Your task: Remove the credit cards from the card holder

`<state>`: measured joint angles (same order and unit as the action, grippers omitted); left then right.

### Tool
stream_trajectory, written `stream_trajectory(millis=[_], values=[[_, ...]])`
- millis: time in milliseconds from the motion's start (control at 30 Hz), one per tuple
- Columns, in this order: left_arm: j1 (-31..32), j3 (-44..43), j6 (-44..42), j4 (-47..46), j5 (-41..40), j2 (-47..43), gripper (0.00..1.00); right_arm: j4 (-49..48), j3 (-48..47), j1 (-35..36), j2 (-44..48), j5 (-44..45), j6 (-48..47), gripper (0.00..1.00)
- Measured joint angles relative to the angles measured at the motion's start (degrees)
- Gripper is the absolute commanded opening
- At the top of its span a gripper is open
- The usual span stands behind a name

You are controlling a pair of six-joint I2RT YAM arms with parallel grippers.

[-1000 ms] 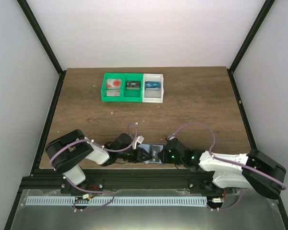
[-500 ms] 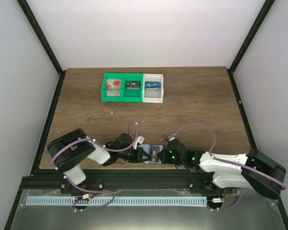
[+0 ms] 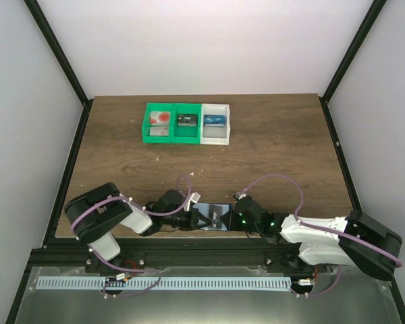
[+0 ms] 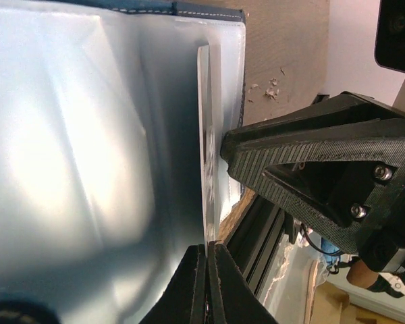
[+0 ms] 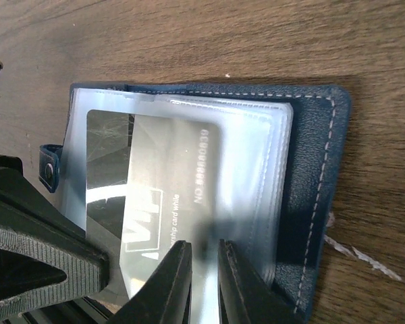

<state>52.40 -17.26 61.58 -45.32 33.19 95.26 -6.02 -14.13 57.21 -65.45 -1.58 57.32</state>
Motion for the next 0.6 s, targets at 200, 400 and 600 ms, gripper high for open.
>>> stream_trajectory(millis=[200,400,600], values=[[-0.70,1.95,0.33,-0.44,-0.46,-1.70,0.00,-0.61,0.33,0.00,0.07,-0.13,0.44,0.14],[-1.97,4.24,0.04,1.55,-0.90,-6.14,0.00,-0.76,0.42,0.00,0.04,-0.20,0.48,0.14],[-4.13,6.10,-1.05,7.10,-2.08,-13.38,0.00,-0.72,0.42,0.00,0.17,-0.31,0.37,0.14]])
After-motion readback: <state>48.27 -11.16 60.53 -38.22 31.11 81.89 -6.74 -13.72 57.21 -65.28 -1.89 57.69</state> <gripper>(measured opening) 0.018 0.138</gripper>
